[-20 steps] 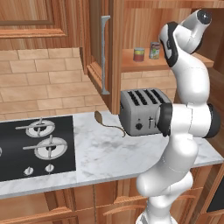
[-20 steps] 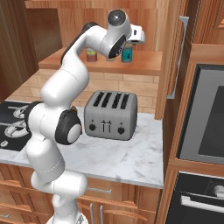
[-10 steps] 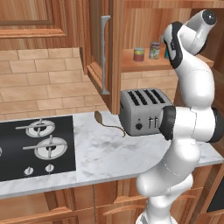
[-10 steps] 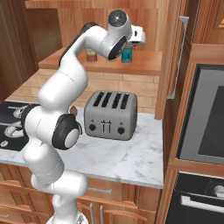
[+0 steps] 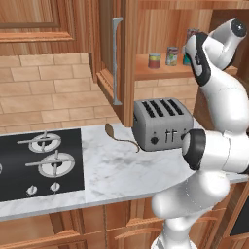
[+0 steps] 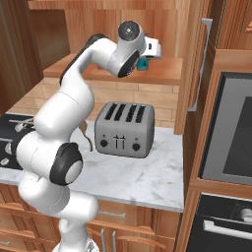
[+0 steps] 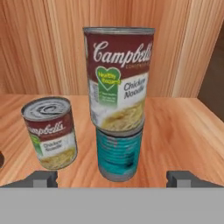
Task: Stack two cans on top of the other two cans in the cabinet.
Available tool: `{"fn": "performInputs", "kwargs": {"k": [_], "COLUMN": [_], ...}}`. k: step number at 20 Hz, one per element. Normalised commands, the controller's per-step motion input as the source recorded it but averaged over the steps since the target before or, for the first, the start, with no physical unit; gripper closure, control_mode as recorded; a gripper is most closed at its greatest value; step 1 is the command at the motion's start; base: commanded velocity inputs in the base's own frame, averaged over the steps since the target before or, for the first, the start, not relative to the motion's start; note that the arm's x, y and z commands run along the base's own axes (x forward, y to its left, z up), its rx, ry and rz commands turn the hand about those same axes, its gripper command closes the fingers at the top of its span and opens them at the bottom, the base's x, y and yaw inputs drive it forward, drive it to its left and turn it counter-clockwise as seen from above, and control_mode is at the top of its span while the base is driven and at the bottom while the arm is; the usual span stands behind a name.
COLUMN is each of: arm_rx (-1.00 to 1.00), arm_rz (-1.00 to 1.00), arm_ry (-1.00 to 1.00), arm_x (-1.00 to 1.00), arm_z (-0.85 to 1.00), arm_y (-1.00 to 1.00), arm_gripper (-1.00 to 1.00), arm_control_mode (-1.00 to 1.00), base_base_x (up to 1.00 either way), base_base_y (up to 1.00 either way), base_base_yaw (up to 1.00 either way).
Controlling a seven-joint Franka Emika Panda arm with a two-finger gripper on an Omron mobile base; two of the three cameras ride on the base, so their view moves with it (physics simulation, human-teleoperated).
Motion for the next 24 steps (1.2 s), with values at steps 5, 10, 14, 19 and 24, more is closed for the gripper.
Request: {"fn": "performInputs", "kwargs": {"k": [5,10,14,19,24], "arm_rx": [0.0,0.0,0.0,0.0,0.0], "arm_rz": [0.0,-0.05,-0.08,-0.11,-0.11], "arm_ry": [-0.02,-0.01,0.0,0.0,0.0], "arm_x": [-0.28,-0.24,-0.16,-0.02,0.01], "arm_z": [-0.09,0.0,0.0,0.0,0.0], "arm_y": [0.27,0.31,0.35,0.38,0.28], "arm_gripper": [-1.0,-1.0,-1.0,-1.0,-1.0], "arm_control_mode": [-1.0,-1.0,-1.0,-1.0,-1.0], "base_base_x": [0.0,0.0,0.0,0.0,0.0], "base_base_y": [0.0,0.0,0.0,0.0,0.0], "base_base_yaw": [0.0,0.0,0.0,0.0,0.0]}}
